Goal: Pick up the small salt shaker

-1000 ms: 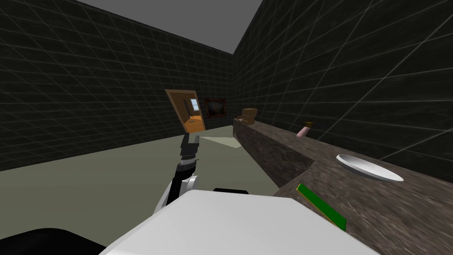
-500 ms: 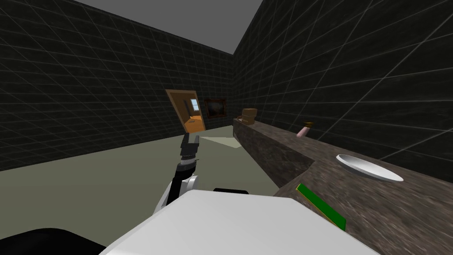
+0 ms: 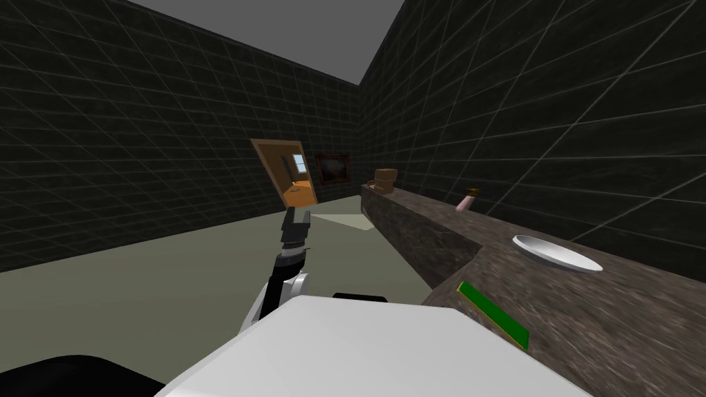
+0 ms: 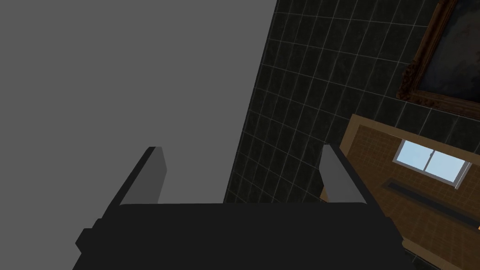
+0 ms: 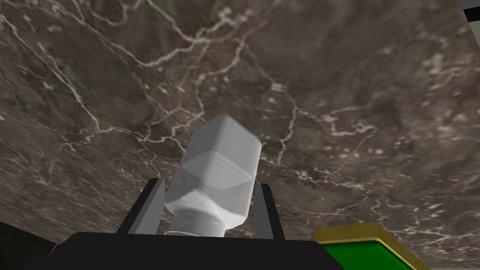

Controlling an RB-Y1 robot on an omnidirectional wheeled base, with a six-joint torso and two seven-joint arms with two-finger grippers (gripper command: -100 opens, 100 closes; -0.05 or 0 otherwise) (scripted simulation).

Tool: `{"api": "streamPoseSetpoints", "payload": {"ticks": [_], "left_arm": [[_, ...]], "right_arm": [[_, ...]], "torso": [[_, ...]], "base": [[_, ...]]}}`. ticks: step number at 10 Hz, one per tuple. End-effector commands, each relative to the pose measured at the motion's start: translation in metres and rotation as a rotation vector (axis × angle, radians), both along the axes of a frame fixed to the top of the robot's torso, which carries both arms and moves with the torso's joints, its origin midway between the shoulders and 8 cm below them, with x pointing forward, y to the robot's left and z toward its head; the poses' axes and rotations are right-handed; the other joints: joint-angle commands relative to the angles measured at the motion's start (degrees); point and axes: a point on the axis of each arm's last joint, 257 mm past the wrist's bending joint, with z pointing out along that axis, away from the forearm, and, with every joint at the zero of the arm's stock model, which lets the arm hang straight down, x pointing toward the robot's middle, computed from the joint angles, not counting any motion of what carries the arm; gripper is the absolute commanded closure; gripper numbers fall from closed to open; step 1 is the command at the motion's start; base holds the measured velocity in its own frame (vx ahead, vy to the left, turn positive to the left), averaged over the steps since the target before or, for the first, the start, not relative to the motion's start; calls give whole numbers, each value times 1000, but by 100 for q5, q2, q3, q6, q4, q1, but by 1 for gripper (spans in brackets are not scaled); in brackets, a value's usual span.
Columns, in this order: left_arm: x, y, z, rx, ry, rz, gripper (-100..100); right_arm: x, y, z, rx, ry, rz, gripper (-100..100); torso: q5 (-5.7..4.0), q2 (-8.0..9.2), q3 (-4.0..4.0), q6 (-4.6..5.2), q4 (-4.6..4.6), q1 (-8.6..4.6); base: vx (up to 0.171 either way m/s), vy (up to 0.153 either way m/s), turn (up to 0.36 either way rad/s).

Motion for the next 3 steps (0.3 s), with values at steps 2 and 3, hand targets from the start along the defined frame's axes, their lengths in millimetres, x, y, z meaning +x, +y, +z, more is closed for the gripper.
{"api": "streamPoseSetpoints", "payload": {"ticks": [2, 3], "left_arm": [[0, 0, 0, 0, 0, 0, 0], [0, 0, 0, 0, 0, 0, 0]], "right_arm": [[2, 0, 4, -1, 0, 8, 100], [3, 1, 5, 0, 0, 9, 0]], "torso": [[0, -1, -1, -2, 0, 0], [-3, 0, 0, -4, 0, -6]], "base": [[8, 13, -45], [0, 0, 0]]}}
